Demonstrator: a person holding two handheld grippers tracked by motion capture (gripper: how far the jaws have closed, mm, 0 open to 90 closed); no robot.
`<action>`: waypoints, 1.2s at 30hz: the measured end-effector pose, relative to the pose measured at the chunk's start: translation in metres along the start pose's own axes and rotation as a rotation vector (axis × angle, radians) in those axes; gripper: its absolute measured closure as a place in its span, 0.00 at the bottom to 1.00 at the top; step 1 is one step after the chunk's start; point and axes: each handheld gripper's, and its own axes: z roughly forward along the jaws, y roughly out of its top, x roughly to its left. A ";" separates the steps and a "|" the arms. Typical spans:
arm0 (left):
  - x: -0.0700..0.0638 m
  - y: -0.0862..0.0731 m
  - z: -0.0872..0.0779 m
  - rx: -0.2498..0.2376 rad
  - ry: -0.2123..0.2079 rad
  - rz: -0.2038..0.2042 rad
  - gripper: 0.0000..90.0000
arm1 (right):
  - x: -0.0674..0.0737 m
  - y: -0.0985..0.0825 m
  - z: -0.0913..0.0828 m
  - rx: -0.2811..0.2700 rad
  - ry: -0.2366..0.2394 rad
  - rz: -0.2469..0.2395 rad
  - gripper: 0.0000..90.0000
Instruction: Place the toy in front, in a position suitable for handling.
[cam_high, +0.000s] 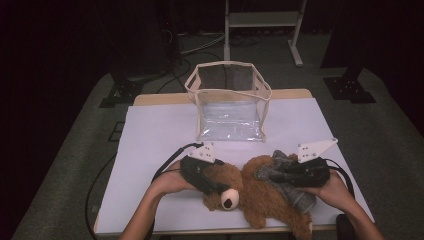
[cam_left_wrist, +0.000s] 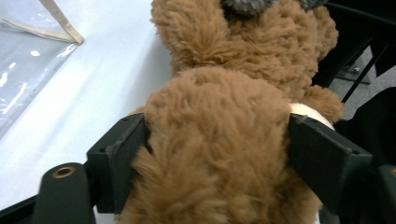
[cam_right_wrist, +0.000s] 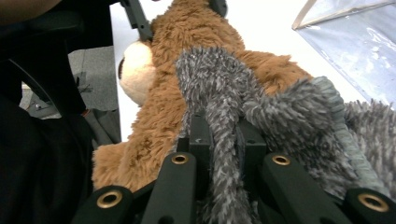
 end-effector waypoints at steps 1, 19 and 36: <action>0.001 0.000 0.001 0.001 -0.005 -0.005 0.21 | 0.002 -0.002 0.000 -0.005 0.001 -0.007 0.88; 0.014 0.005 0.010 0.045 -0.051 -0.054 0.64 | -0.001 -0.006 -0.002 -0.034 0.010 0.013 0.88; 0.044 0.007 -0.047 0.020 0.147 0.057 0.65 | -0.057 0.047 0.019 -0.023 0.008 0.029 0.88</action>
